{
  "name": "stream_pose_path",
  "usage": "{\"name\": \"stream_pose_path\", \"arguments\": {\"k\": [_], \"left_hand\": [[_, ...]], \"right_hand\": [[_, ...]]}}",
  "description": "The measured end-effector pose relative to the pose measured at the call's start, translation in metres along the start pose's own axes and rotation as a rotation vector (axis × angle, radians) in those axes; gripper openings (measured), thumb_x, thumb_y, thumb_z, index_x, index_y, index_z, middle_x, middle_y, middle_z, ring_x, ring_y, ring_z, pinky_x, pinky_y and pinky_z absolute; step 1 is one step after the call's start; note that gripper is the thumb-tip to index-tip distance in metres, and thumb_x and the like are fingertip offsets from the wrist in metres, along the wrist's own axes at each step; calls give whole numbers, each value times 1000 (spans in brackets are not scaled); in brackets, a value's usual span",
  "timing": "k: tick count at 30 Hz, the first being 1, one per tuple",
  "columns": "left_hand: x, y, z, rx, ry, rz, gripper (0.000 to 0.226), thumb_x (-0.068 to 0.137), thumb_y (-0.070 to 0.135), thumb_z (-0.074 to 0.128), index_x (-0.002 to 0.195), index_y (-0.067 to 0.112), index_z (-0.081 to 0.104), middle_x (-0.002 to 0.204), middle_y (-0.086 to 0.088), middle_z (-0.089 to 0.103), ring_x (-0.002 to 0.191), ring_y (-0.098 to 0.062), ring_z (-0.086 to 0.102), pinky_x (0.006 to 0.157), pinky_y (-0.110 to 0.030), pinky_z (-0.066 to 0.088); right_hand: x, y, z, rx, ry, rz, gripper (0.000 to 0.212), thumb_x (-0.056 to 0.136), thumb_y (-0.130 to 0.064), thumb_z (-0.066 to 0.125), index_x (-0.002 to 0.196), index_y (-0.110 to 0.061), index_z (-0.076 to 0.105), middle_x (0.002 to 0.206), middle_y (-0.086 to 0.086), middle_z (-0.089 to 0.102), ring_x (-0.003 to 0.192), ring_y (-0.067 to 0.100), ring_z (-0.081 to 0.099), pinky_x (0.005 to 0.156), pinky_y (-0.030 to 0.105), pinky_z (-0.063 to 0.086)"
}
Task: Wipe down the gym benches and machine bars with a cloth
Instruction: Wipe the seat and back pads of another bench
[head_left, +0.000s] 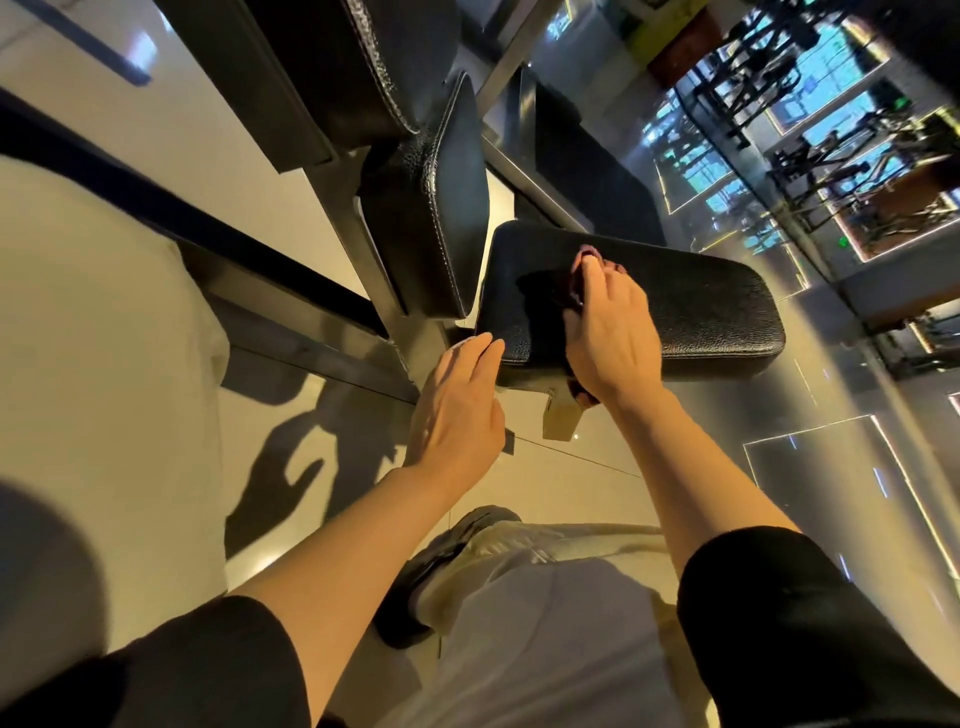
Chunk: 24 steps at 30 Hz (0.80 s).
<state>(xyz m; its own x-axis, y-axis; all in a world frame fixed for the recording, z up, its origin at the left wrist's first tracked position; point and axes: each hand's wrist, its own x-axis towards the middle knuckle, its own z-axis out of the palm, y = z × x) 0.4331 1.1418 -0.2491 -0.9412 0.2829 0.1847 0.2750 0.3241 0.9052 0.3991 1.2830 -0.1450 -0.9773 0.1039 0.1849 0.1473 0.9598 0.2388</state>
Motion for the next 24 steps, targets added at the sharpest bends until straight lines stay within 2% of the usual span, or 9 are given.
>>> {"name": "stream_pose_path", "arguments": {"k": [2, 5, 9, 13, 15, 17, 19, 22, 24], "left_hand": [[1, -2, 0, 4, 7, 6, 58, 91, 1, 54, 145, 10, 38, 149, -4, 38, 138, -19, 32, 112, -29, 29], [2, -2, 0, 20, 15, 2, 58, 88, -2, 56, 144, 8, 40, 149, -5, 38, 138, -20, 33, 111, -32, 32], [2, -1, 4, -24, 22, -10, 58, 91, 1, 54, 146, 10, 38, 151, -4, 36, 138, -19, 32, 109, -26, 28], [5, 3, 7, -26, 33, 25, 55, 90, -2, 54, 143, 7, 42, 147, -7, 41, 137, -21, 34, 112, -30, 30], [6, 6, 8, -14, 25, 54, 55, 89, -3, 55, 142, 6, 43, 146, -9, 42, 137, -22, 34, 113, -35, 32], [9, 7, 10, 11, 21, 86, 55, 87, -3, 58, 140, 5, 45, 145, -10, 43, 137, -24, 35, 113, -37, 33], [12, 8, 13, 45, 15, 105, 55, 86, -2, 59, 140, 5, 46, 145, -10, 44, 137, -24, 35, 111, -42, 36], [14, 12, 19, 45, 2, 134, 54, 86, -1, 60, 138, 5, 48, 143, -11, 46, 136, -26, 36, 109, -47, 38], [15, 16, 22, 42, -2, 184, 54, 83, -3, 62, 136, 4, 50, 140, -13, 50, 134, -29, 40, 108, -49, 39]], "right_hand": [[-1, -24, 2, -3, -20, -130, 47, 96, -30, 54, 142, -21, 43, 142, 13, 47, 136, 36, 35, 110, 46, 35], [3, -47, 5, -194, -112, -326, 40, 104, -32, 40, 141, -21, 50, 149, 9, 44, 141, 34, 29, 116, 43, 23], [20, -16, 6, -79, -151, -149, 38, 102, -28, 44, 140, -26, 51, 150, 4, 40, 142, 28, 27, 107, 43, 39], [26, 15, 1, -35, 4, 83, 34, 100, -24, 48, 132, -18, 58, 141, 9, 47, 138, 31, 32, 106, 47, 42], [22, 3, 6, -57, 34, 23, 35, 100, -30, 46, 133, -21, 56, 139, 9, 50, 137, 33, 34, 108, 45, 40], [14, -13, 13, -90, 8, -119, 36, 101, -35, 44, 134, -26, 57, 140, 8, 50, 136, 33, 35, 106, 43, 39], [10, -17, 13, -100, -36, -166, 36, 101, -34, 45, 134, -28, 58, 145, 8, 47, 140, 33, 32, 104, 44, 42], [8, 3, 1, -91, -73, -66, 38, 98, -28, 52, 135, -26, 57, 148, 6, 43, 143, 28, 26, 103, 44, 43], [3, 26, -10, -109, -37, 34, 36, 97, -22, 53, 133, -21, 58, 146, 7, 43, 143, 28, 25, 104, 46, 42]]}}
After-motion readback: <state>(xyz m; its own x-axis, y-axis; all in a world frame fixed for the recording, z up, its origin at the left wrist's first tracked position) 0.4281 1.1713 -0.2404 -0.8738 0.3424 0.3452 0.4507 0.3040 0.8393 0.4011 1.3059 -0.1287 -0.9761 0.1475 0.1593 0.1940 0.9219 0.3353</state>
